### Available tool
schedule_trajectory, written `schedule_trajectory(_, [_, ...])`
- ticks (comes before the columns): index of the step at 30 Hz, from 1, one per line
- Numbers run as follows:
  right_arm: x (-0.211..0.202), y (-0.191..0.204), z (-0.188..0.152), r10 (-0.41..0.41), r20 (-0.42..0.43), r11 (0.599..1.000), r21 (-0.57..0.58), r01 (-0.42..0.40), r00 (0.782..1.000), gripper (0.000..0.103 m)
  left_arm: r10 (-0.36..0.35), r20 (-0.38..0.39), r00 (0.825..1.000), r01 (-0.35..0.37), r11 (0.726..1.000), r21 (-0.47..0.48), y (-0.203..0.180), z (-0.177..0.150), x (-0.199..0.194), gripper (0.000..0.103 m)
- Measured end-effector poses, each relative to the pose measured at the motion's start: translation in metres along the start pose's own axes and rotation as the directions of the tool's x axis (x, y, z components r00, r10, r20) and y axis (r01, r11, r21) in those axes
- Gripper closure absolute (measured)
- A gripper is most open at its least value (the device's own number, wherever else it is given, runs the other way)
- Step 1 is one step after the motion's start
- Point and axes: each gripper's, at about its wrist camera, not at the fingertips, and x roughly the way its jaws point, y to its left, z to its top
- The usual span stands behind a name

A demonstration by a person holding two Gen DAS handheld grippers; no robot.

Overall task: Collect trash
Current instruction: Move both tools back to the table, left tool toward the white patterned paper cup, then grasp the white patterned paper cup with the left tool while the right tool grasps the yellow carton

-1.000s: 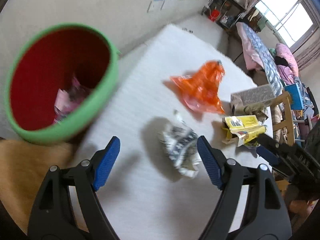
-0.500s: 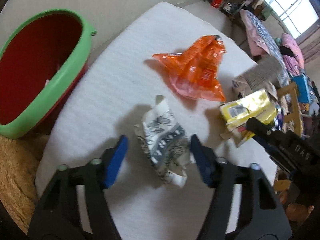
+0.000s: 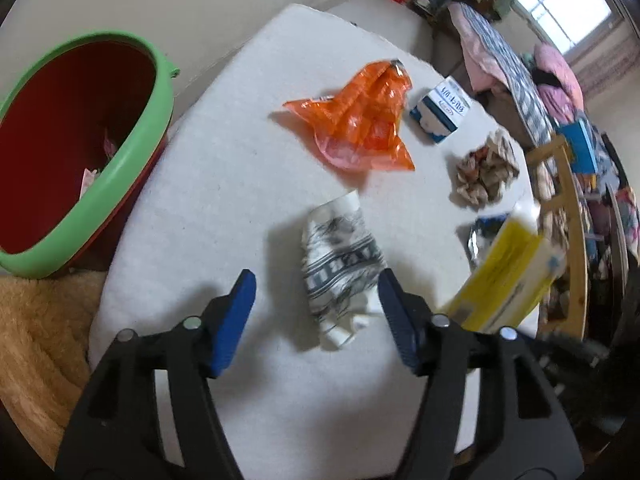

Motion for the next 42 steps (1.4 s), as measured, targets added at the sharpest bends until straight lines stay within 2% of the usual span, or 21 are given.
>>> schedule_trajectory(1, [0.003,-0.002,-0.003,-0.003,-0.007,1.000,0.015,0.003,1.000,0.082,-0.009,-0.002,1.000,0.009,1.000,-0.018,-0.002,0.002,0.003,0.036])
schedule_trajectory(2, [0.006,-0.002,-0.004,-0.001,-0.012,0.999,0.032,0.002,1.000,0.074,-0.018,-0.001,1.000,0.018,0.999,-0.035,-0.003,0.004,0.006,0.033])
schedule_trajectory(3, [0.009,-0.005,-0.003,0.002,-0.015,0.999,0.049,-0.001,1.000,0.061,-0.015,0.001,1.000,0.015,0.999,-0.039,-0.010,0.009,0.011,0.031])
schedule_trajectory(5, [0.010,-0.006,-0.005,0.001,0.001,0.997,0.075,-0.001,1.000,0.050,0.027,-0.007,1.000,-0.027,0.999,-0.019,-0.013,0.008,0.020,0.031])
schedule_trajectory(8, [0.010,-0.004,-0.007,-0.009,0.018,0.994,0.111,0.007,1.000,0.048,0.074,-0.040,0.996,-0.075,0.997,-0.022,-0.013,0.006,0.035,0.031])
schedule_trajectory(11, [0.009,-0.011,-0.002,-0.005,0.036,0.985,0.174,-0.002,0.999,0.043,0.103,-0.028,0.994,-0.103,0.995,0.002,-0.017,0.003,0.038,0.036])
schedule_trajectory(13, [0.009,-0.018,-0.001,0.002,0.041,0.975,0.220,-0.011,0.999,0.040,0.094,-0.025,0.995,-0.094,0.996,0.010,-0.016,0.001,0.037,0.056])
schedule_trajectory(17, [0.007,-0.030,-0.001,0.007,0.060,0.959,0.282,-0.024,0.998,0.040,0.066,-0.033,0.997,-0.067,0.998,-0.015,-0.006,-0.002,0.029,0.056])
schedule_trajectory(19, [0.012,-0.034,0.002,-0.005,0.057,0.950,0.311,-0.013,0.998,0.040,0.068,-0.013,0.998,-0.068,0.998,-0.010,-0.003,-0.004,0.019,0.056])
schedule_trajectory(22, [0.021,-0.039,0.003,0.024,0.052,0.933,0.358,-0.041,0.998,0.040,0.089,0.037,0.995,-0.091,0.995,0.031,-0.006,-0.007,0.000,0.056])
schedule_trajectory(23, [0.022,-0.039,0.002,0.031,0.058,0.932,0.358,-0.049,0.998,0.042,0.102,0.063,0.993,-0.105,0.993,0.046,-0.009,-0.009,-0.009,0.056])
schedule_trajectory(24, [0.023,-0.038,0.002,0.033,0.061,0.936,0.349,-0.052,0.998,0.057,0.112,0.083,0.990,-0.116,0.992,0.053,-0.009,-0.010,-0.015,0.056])
schedule_trajectory(25, [0.023,-0.035,0.002,0.031,0.062,0.942,0.333,-0.050,0.998,0.068,0.118,0.098,0.988,-0.124,0.991,0.055,-0.008,-0.010,-0.021,0.056])
schedule_trajectory(26, [0.023,-0.033,0.002,0.028,0.060,0.947,0.317,-0.046,0.998,0.077,0.130,0.125,0.984,-0.138,0.989,0.054,-0.007,-0.011,-0.030,0.056])
schedule_trajectory(27, [0.023,-0.030,0.002,0.031,0.063,0.950,0.310,-0.049,0.998,0.080,0.139,0.142,0.980,-0.148,0.988,0.051,-0.005,-0.011,-0.035,0.056])
schedule_trajectory(32, [0.005,-0.011,0.007,0.051,0.107,0.971,0.228,-0.074,0.993,0.083,0.200,0.236,0.951,-0.213,0.977,0.032,0.002,-0.011,-0.065,0.056])
schedule_trajectory(36, [-0.012,0.008,0.010,0.058,0.141,0.985,0.154,-0.080,0.988,0.084,0.218,0.284,0.934,-0.232,0.973,0.014,0.007,-0.005,-0.083,0.056])
schedule_trajectory(42, [-0.031,0.032,0.018,0.055,0.185,0.996,0.060,-0.067,0.981,0.088,0.228,0.310,0.923,-0.235,0.972,-0.015,0.016,-0.003,-0.098,0.056])
